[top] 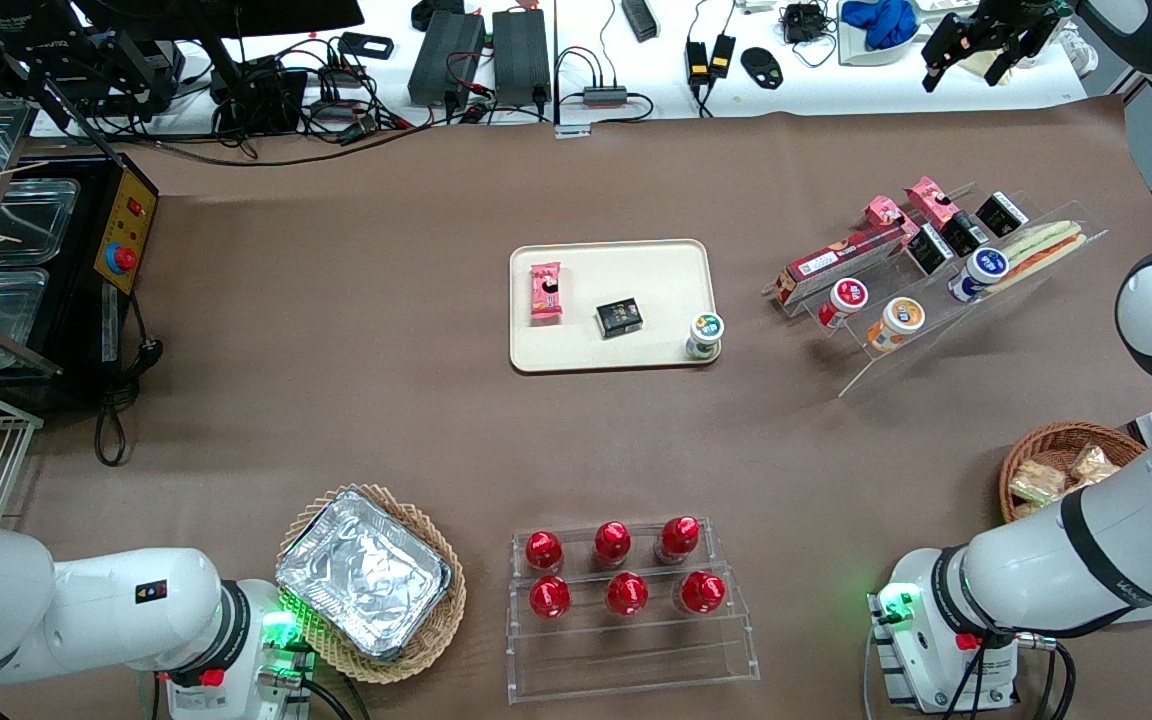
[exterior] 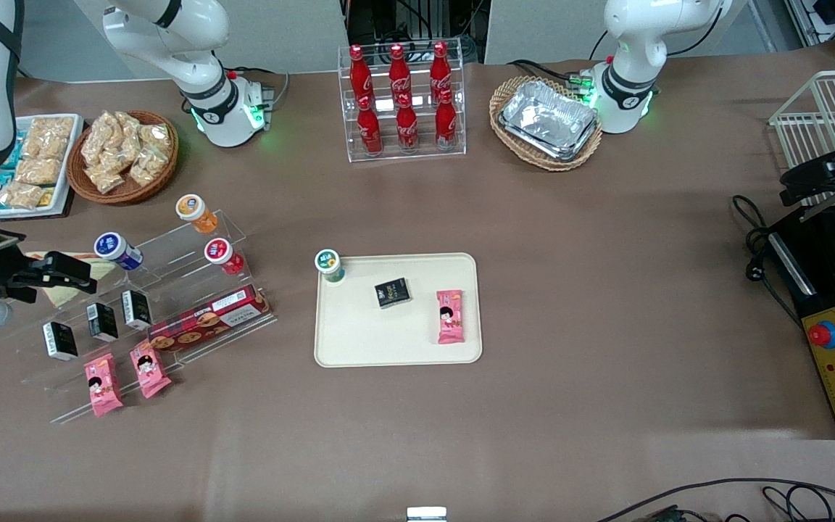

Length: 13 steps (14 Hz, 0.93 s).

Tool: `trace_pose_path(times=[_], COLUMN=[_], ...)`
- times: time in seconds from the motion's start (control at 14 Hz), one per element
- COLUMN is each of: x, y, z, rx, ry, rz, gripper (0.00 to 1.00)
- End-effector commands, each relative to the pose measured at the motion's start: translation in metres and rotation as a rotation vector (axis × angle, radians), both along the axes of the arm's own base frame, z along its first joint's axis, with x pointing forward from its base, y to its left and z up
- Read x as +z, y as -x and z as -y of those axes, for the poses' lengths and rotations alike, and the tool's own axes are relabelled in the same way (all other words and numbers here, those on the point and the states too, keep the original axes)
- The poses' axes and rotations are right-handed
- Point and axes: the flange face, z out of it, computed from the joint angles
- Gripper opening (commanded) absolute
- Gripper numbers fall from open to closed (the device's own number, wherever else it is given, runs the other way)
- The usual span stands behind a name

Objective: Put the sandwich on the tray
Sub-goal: 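Move the right gripper toward the wrapped sandwich on the acrylic rack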

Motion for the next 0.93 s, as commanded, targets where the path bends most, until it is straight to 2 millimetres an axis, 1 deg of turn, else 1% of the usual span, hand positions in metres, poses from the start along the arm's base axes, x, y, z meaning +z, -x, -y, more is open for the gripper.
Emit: trace_pose_path(times=[0.0, 0.57, 0.86], x=[0.0057, -0.0001, 0.0006], y=[0.0044, 0.008, 0.009], z=[-0.0002, -0.0001, 0.0061], rx=[-0.011, 0.001, -0.026], ry=[-0.021, -0.021, -0.018], rz=[0.008, -0.022, -0.024], gripper=[1.0, 1.0, 1.0])
